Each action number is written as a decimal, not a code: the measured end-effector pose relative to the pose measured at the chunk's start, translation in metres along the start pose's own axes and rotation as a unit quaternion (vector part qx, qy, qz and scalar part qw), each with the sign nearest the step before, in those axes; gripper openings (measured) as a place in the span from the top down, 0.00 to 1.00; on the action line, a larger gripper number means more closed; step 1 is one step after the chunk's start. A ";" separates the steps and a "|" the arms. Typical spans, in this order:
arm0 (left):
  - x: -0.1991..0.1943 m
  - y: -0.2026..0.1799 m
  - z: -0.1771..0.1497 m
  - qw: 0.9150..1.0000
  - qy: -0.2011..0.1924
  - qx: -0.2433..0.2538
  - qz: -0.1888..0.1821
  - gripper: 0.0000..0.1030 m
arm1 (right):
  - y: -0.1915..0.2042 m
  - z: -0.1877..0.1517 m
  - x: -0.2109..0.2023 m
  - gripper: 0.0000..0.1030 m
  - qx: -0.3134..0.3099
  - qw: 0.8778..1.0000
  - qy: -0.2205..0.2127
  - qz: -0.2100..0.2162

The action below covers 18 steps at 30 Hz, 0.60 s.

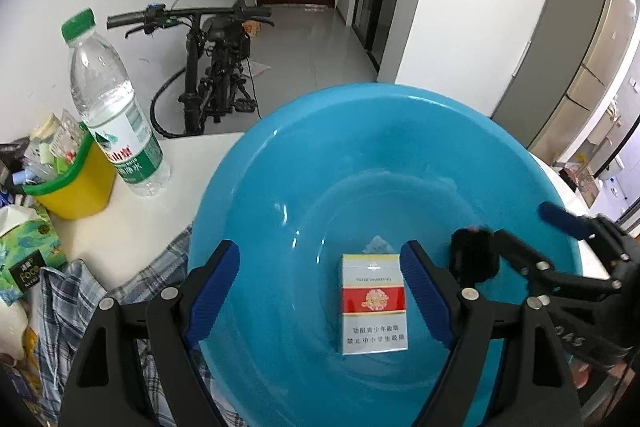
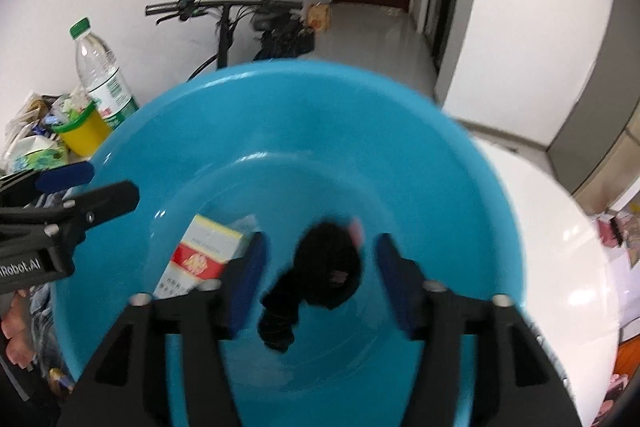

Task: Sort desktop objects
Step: 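Open the left tool to drop the box into the basin while right releases hair tie, then withdraw both open tools from the basin back toward the cluttered table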

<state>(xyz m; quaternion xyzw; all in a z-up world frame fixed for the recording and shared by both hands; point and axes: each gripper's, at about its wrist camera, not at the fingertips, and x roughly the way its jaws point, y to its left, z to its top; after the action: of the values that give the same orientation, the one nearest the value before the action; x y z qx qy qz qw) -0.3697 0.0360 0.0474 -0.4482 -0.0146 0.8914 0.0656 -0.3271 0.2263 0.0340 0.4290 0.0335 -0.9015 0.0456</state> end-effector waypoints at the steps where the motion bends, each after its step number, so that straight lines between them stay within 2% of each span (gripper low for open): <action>1: -0.002 0.000 0.000 1.000 -0.006 -0.002 0.000 0.18 | -0.002 0.001 -0.005 0.29 0.002 1.000 -0.012 -0.006; 4: -0.015 0.000 0.001 0.999 -0.034 -0.005 -0.011 0.18 | -0.007 0.004 -0.014 0.26 0.016 1.000 -0.027 -0.001; 7: -0.034 -0.001 0.003 0.997 -0.082 -0.007 -0.010 0.18 | -0.014 0.005 -0.024 0.19 0.035 0.998 -0.052 0.001; 8: -0.045 0.000 0.003 0.994 -0.111 -0.015 -0.002 0.18 | -0.016 0.006 -0.029 0.18 0.042 0.997 -0.064 0.000; 10: -0.063 0.003 0.000 0.987 -0.157 -0.028 0.003 0.13 | -0.020 0.007 -0.040 0.15 0.051 0.995 -0.086 -0.001; 11: -0.076 0.005 -0.002 0.982 -0.186 -0.032 -0.001 0.10 | -0.021 0.008 -0.045 0.11 0.056 0.994 -0.098 -0.003; 12: -0.085 0.006 -0.003 0.977 -0.209 -0.035 -0.005 0.03 | -0.023 0.008 -0.052 0.09 0.062 0.992 -0.111 -0.007; 13: -0.097 0.007 -0.005 0.971 -0.236 -0.037 -0.010 0.00 | -0.026 0.008 -0.059 0.04 0.068 0.990 -0.124 -0.014; 14: -0.106 0.008 -0.006 0.965 -0.258 -0.035 -0.012 0.00 | -0.030 0.008 -0.066 0.01 0.073 0.988 -0.135 -0.018; 18: -0.133 0.000 -0.012 0.950 -0.311 0.001 0.008 0.00 | -0.035 0.006 -0.098 0.00 0.088 0.978 -0.191 -0.015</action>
<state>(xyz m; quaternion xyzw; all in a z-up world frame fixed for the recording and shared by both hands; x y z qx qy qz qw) -0.2818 0.0185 0.1461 -0.1489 -0.0296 0.9871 0.0511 -0.2743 0.2661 0.1148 0.2510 -0.0486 -0.9668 -0.0004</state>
